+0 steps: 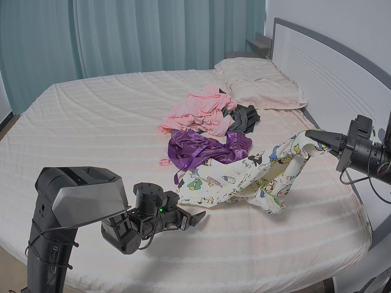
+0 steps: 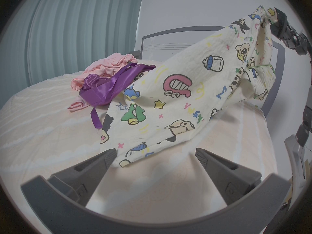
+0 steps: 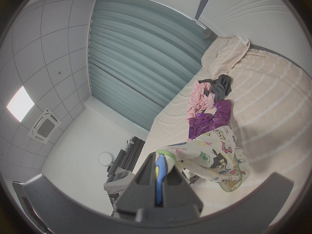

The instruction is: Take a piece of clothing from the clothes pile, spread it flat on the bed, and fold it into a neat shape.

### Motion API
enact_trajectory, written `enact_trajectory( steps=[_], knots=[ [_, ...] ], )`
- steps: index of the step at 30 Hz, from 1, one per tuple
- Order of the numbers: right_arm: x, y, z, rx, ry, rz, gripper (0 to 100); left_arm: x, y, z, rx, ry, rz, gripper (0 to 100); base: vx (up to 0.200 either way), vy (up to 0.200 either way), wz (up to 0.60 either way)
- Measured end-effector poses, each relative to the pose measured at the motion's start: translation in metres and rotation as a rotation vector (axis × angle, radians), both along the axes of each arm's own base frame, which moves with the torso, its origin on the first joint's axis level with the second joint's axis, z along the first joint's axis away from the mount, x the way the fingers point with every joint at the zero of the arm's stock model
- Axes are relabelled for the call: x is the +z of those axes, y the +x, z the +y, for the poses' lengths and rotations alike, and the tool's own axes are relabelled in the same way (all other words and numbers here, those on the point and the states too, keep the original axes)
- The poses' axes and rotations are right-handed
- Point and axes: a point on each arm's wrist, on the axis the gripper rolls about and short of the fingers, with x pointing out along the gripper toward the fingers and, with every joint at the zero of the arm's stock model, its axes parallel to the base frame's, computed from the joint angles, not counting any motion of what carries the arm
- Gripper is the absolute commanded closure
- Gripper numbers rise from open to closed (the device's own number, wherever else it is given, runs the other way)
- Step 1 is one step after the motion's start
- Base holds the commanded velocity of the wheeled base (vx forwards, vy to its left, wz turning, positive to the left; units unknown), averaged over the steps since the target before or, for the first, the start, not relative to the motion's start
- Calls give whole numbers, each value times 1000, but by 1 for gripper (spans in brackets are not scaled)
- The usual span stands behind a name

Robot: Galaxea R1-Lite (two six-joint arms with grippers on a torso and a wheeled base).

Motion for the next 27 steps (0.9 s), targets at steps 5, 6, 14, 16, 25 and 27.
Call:
enact_trajectory(
  steps=[5,6,14,16,25,27],
  knots=[
    [0,0,1,6,0,0,100,4,10,-6,2,-20,-38,0,0,0,0],
    [0,0,1,7,0,1,100,3,13,-8,3,-23,-44,0,0,0,0],
    [1,0,2,12,1,-3,100,-13,30,-20,4,-29,-60,0,0,0,0],
    [1,0,2,12,1,-3,100,-16,33,-23,2,-31,-63,0,0,0,0],
    [1,1,2,11,1,-4,100,-18,46,-40,17,-60,-87,100,0,0,0],
    [1,1,2,11,1,-4,100,-18,47,-43,32,-77,-82,100,0,0,0]
  ],
)
